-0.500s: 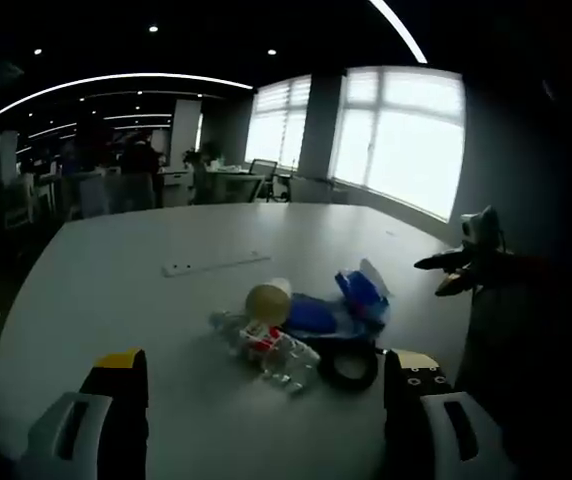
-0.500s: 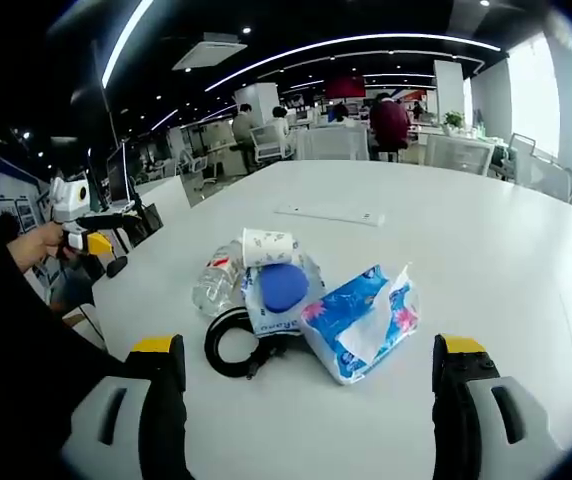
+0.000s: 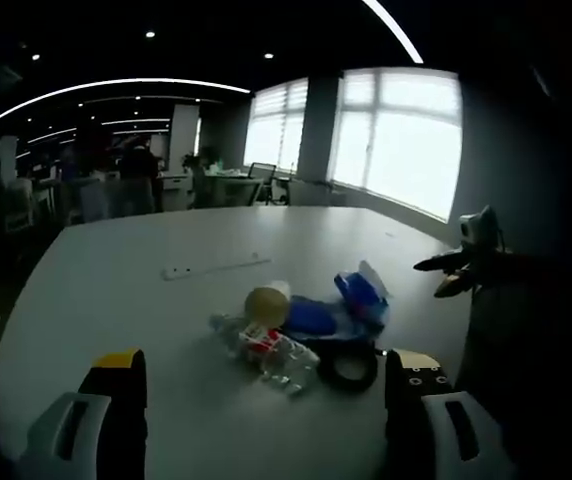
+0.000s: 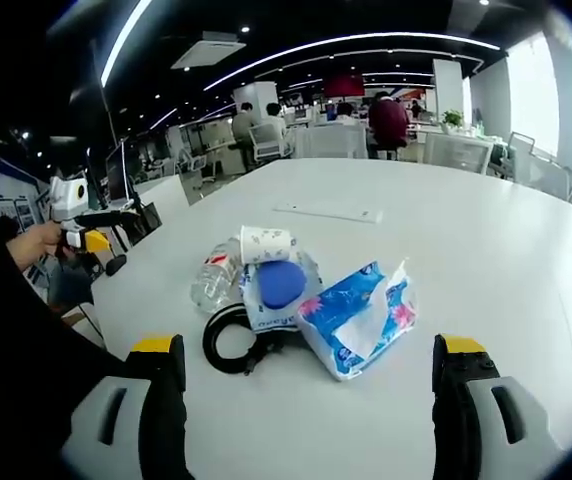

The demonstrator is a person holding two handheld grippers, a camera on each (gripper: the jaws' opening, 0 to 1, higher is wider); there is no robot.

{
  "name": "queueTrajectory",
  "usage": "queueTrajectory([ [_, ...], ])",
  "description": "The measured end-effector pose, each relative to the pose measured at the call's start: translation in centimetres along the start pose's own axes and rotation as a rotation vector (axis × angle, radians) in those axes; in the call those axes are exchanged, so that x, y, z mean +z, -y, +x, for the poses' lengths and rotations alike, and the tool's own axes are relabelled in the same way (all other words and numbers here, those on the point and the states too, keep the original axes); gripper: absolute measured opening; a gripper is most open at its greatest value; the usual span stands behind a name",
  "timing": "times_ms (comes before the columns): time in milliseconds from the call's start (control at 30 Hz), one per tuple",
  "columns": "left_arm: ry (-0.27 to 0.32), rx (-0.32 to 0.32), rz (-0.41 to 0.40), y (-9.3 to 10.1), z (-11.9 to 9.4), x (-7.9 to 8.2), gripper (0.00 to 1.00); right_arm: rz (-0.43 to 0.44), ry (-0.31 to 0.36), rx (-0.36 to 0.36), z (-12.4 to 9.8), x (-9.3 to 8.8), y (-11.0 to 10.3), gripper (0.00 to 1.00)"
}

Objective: Arrange the tabletop items into an orderly group along one side of the table until the central work area is clear of visible clutter.

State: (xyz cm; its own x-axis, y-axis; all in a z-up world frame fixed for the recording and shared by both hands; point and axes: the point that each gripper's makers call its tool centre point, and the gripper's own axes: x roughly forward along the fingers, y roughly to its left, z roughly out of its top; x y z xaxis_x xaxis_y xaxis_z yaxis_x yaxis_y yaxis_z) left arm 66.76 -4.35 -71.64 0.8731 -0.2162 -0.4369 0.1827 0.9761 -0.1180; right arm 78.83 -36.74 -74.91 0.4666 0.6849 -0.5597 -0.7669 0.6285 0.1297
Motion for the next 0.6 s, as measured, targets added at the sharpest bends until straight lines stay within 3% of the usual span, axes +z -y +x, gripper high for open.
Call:
queueTrajectory([
  [133, -0.001, -0.007, 0.012, -0.03, -0.03, 0.00, 0.94, 0.005, -0.002, -0.004, -0.12, -0.14, 0.12, 1.00],
  [600, 0.007, -0.004, 0.006, -0.16, 0.02, 0.31, 0.98, 0.000, 0.009, -0.016, -0.27, 0.38, 0.47, 1.00],
])
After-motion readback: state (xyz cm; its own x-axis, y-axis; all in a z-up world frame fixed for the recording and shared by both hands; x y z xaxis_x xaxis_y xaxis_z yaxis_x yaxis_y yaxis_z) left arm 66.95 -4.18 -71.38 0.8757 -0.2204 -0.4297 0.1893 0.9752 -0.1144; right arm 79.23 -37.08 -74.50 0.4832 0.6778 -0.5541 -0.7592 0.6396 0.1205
